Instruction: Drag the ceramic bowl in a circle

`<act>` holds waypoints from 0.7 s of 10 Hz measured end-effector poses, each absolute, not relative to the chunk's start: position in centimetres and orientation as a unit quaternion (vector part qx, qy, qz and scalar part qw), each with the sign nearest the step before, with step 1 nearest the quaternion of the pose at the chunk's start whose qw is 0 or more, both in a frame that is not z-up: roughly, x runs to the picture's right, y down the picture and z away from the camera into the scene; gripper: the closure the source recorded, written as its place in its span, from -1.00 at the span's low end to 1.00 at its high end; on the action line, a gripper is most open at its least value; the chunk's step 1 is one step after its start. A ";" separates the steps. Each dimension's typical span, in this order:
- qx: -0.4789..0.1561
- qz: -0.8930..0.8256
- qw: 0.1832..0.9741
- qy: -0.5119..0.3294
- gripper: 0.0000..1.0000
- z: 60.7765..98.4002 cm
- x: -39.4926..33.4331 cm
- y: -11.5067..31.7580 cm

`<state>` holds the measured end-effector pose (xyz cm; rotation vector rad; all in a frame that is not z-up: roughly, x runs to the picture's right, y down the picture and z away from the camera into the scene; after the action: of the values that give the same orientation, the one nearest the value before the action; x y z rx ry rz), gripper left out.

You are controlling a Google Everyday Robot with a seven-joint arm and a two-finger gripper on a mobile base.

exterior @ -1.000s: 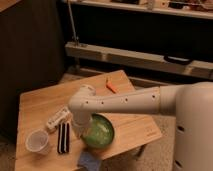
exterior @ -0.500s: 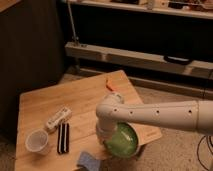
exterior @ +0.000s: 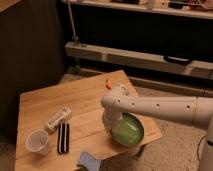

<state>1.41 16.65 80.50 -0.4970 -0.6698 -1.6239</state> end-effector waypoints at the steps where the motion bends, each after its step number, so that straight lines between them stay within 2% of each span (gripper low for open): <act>1: -0.224 -0.698 0.619 -0.282 1.00 82.6 1.3 14.7; 5: -0.243 -0.690 0.628 -0.266 1.00 87.7 0.1 11.0; 7: -0.233 -0.699 0.620 -0.271 1.00 87.9 -2.4 10.7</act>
<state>-2.42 10.74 87.89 -0.5357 -0.6238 -1.6064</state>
